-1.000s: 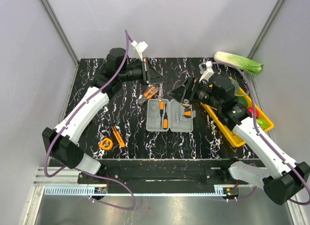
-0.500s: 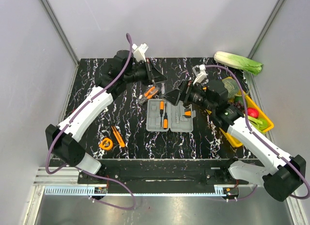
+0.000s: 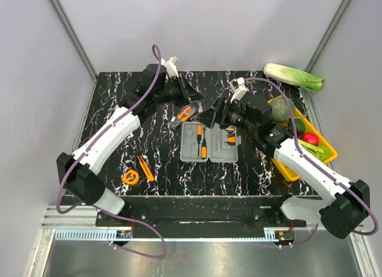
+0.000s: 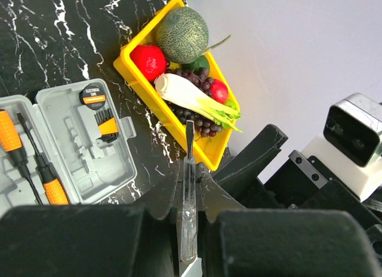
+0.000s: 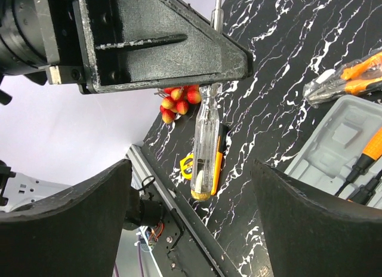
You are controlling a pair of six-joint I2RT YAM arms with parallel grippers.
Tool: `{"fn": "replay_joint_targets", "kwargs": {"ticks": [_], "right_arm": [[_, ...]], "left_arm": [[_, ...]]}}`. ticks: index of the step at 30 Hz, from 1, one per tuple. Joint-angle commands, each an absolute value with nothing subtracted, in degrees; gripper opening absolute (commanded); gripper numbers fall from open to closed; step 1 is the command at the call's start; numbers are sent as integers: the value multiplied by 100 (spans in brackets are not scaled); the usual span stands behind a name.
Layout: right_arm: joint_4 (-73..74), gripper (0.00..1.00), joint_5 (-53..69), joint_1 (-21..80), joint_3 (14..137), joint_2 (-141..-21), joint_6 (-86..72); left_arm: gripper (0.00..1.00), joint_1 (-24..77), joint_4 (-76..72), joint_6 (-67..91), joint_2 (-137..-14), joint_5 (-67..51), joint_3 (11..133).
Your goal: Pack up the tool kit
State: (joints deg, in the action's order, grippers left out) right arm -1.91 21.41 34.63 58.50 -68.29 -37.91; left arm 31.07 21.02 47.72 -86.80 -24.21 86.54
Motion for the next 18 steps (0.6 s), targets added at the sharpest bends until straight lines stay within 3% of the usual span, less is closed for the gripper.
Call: {"fn": "replay_joint_targets", "kwargs": {"ticks": [1, 12, 16, 18], "right_arm": [[-422, 86, 1864, 3595, 6117, -6961, -3779], [-237, 62, 1679, 3630, 6240, -7075, -3744], [-193, 59, 1696, 3639, 6258, -7102, -3753], [-185, 66, 1714, 3639, 6205, -7032, -3744]], "left_arm": [[0, 3146, 2267, 5106, -8552, -1978, 8570], [0, 3155, 2558, 5238, -8464, -1635, 8561], [0, 3146, 2566, 5265, -8446, -1600, 8525], [0, 3147, 2558, 5273, -8464, -1591, 8534]]}}
